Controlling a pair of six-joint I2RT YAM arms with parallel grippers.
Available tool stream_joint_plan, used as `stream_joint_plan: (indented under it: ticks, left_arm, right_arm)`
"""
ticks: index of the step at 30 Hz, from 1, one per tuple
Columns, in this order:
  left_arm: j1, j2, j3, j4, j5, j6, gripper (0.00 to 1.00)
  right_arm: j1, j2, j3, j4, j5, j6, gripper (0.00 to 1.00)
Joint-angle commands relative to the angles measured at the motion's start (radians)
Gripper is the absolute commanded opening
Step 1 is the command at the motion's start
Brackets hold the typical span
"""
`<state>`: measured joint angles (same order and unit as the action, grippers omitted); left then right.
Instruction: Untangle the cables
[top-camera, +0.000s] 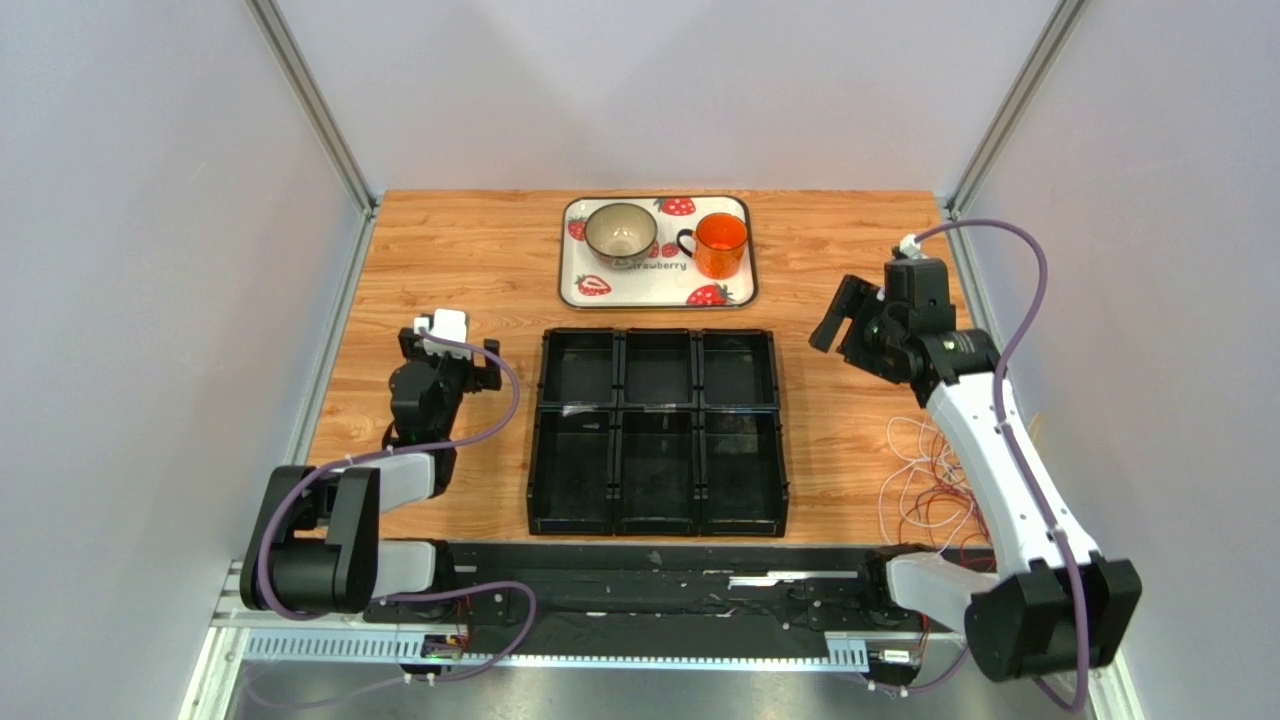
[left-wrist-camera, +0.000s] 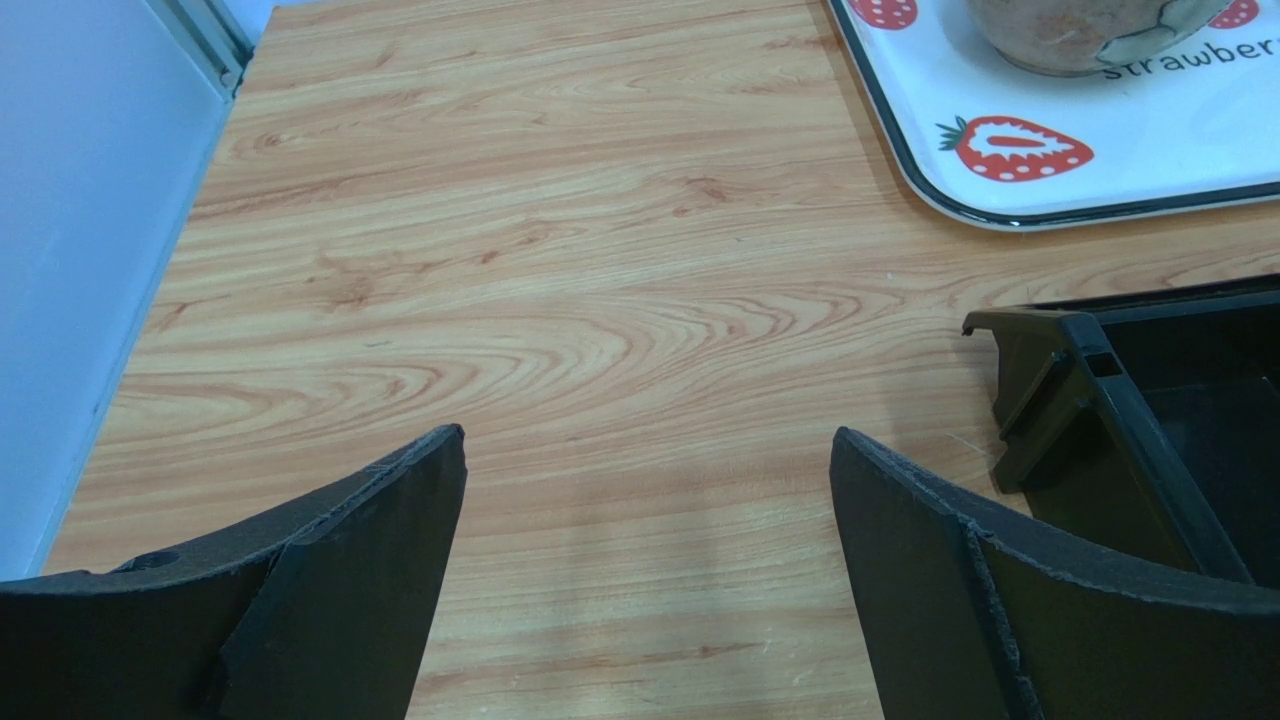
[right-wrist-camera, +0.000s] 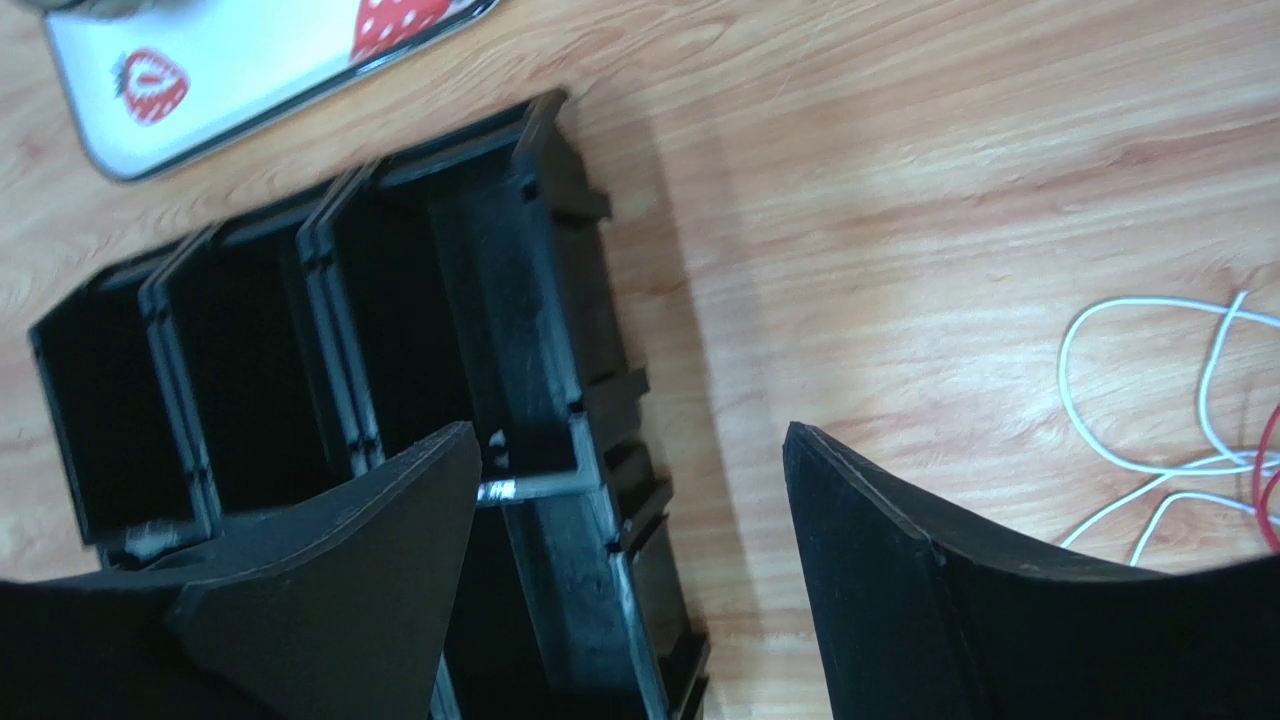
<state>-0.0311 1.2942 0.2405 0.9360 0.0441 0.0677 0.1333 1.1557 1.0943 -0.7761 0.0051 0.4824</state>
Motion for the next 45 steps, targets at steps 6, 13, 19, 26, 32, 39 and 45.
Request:
stream_joint_plan:
  ticks: [6,13,19,26,32,39,45]
  left_arm:
    - [0.003,0.004,0.043,0.027,-0.085,-0.052,0.99]
    - [0.003,-0.463,0.296,-0.794,-0.243,-0.322,0.99]
    - [0.114,-0.611,0.424,-1.363,-0.182,-0.791,0.99]
    - [0.123,-0.584,0.492,-1.468,0.244,-0.654,0.99]
    - [0.038,-0.558,0.630,-1.663,0.338,-0.605,0.99]
    - [-0.049,-0.498,0.761,-1.763,0.275,-0.434,0.99]
    - [-0.073,-0.495,0.709,-1.726,0.267,-0.398,0.99]
  right_arm:
    - [0.109,-0.178,-0.076,-0.089,0.062,-0.002,0.77]
    - [0.111,-0.251,-0.098,-0.151,0.311,0.108,0.77]
    - [0.108,-0.272,-0.119,-0.207,0.576,0.258,0.82]
    - [-0.093,-0.205,-0.122,-0.362,0.727,0.456,1.00]
    - [-0.401,-0.192,-0.260,-0.203,0.554,0.398,1.00]
    - [-0.666,-0.119,-0.427,0.012,0.303,0.322,1.00]
    - [-0.678,-0.091,-0.444,0.072,0.372,0.269,1.00]
